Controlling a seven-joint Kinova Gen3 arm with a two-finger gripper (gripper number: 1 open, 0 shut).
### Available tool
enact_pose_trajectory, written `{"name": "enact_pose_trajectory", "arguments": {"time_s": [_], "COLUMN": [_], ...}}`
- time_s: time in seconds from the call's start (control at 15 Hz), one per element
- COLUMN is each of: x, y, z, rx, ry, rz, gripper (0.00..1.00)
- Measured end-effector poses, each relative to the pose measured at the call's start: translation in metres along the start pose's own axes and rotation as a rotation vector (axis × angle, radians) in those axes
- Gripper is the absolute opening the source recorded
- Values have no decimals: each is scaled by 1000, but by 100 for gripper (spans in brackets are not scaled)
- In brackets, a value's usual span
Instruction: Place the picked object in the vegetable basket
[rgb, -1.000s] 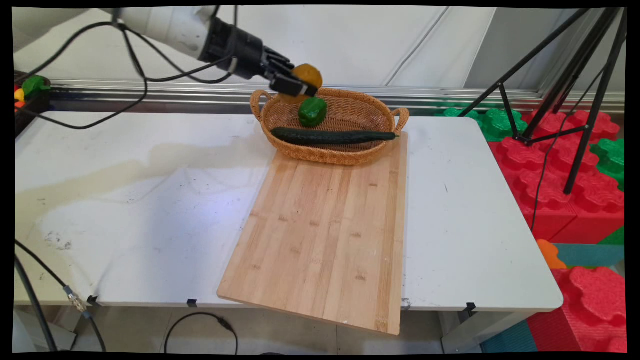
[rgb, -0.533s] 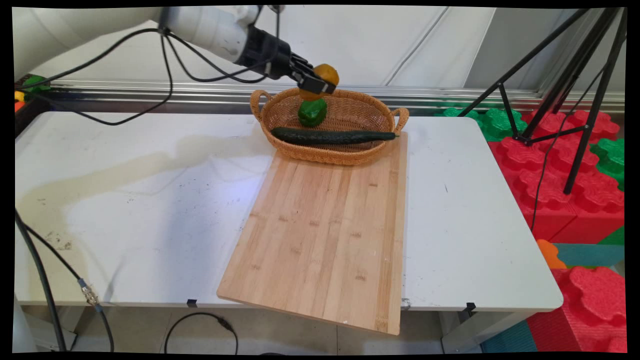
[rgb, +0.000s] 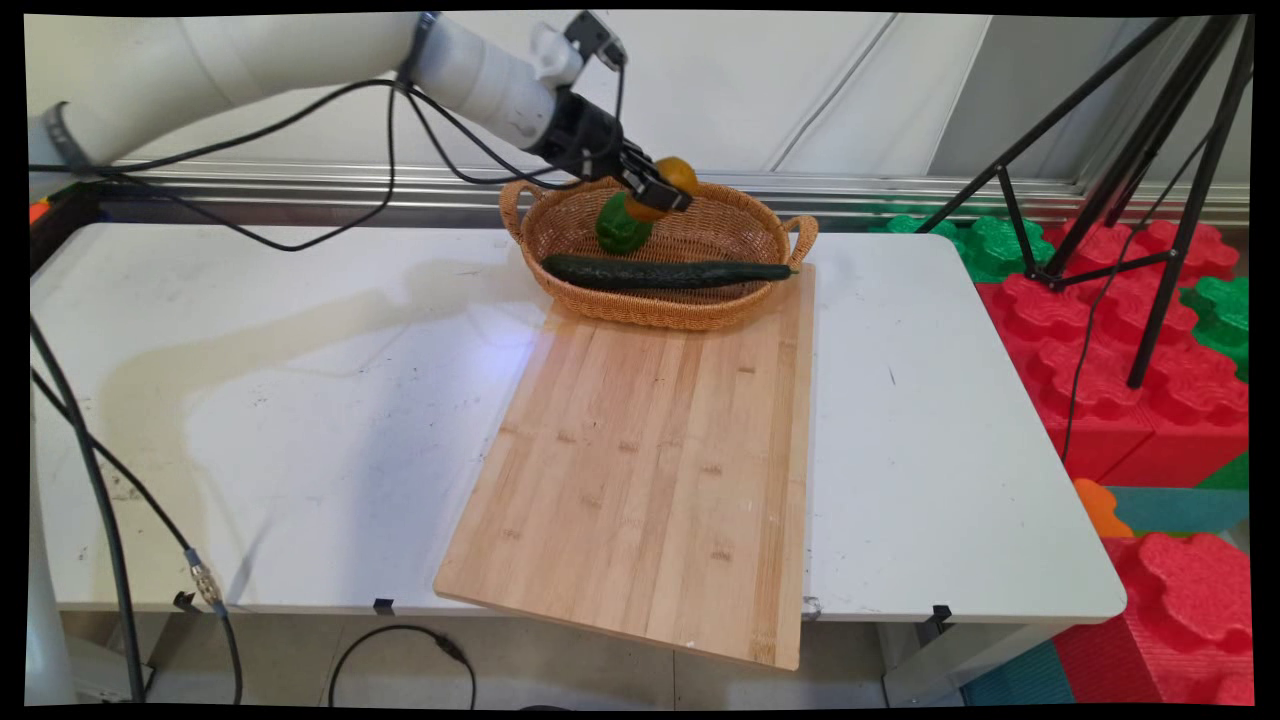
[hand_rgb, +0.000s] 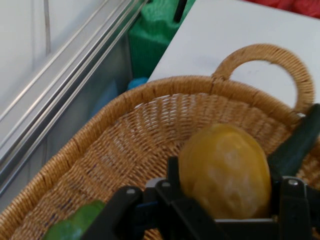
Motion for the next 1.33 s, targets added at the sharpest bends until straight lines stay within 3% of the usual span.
{"name": "enact_pose_trajectory", "arguments": {"time_s": [0.67,1.33], "x": [5,15], "y": [-7,-5], "z": [74,91], "rx": [16,11], "ry": [-63,-53], "rz": [34,45], "gripper": [0,0]}}
